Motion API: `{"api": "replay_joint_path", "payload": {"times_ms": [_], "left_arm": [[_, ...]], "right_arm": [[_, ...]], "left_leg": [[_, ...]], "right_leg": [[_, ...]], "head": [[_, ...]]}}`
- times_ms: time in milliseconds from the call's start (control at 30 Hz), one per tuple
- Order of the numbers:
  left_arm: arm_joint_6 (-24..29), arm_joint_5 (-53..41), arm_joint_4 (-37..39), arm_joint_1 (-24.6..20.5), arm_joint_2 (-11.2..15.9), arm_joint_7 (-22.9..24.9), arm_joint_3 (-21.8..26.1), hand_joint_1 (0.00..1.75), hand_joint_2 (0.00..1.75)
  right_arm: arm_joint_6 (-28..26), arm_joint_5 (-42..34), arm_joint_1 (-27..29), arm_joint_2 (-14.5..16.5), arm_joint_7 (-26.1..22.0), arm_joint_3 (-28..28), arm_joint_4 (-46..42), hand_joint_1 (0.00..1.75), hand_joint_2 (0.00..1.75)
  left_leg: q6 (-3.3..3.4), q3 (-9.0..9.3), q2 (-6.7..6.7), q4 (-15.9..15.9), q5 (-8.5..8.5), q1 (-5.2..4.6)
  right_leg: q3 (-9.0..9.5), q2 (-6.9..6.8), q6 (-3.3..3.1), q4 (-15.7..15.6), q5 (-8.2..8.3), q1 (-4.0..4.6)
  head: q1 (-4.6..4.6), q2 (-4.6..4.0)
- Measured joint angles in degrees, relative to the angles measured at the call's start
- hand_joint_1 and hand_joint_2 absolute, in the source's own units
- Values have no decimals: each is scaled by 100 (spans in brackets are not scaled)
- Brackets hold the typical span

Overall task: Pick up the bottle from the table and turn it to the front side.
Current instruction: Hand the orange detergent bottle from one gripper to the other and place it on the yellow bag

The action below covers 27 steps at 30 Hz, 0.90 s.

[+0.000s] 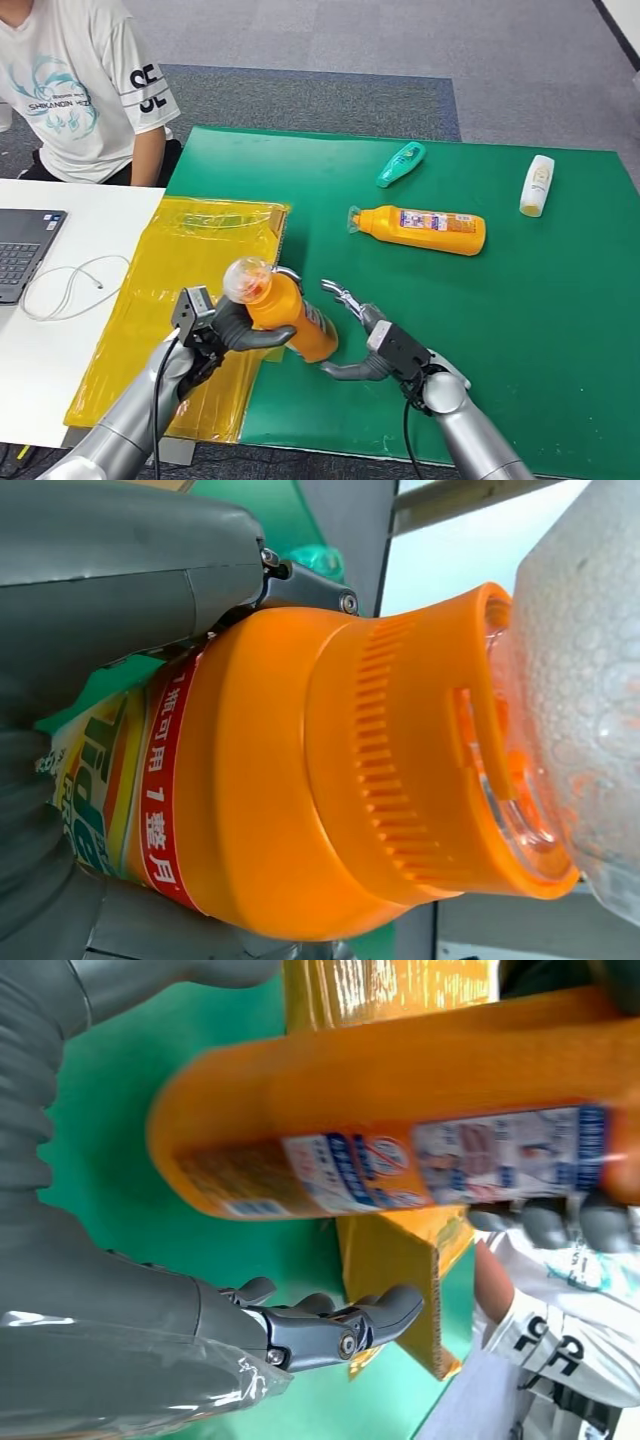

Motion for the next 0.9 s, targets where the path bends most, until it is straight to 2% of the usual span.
{"api": "replay_joint_path", "payload": {"times_ms": [200,433,667,900], "left_arm": [[277,-231,-313,-19,39,148,-138,175,175],[346,-280,-361,-86,42,233,-275,175,175],[40,-129,-307,-289,92,473,-424,175,175],[-237,-4,-122,-641,269,726,-713,175,175]], "right_arm": [[-37,14,-1,55,-9,-112,130,0,175],[-93,25,-14,115,-9,-191,259,0,175],[-172,43,-86,178,-38,-290,363,0,175],[-192,-176,-159,252,-274,-528,400,0,175]], "left_leg": [[0,0,0,0,0,0],[0,0,0,0,0,0],[-1,0,0,0,1,0],[-3,0,0,0,3,0]], "right_leg": [[0,0,0,0,0,0],[-1,0,0,0,0,0],[-1,0,0,0,0,0],[-1,0,-1,0,1,0]], "head": [[1,-1],[0,0],[1,-1],[0,-1]]}}
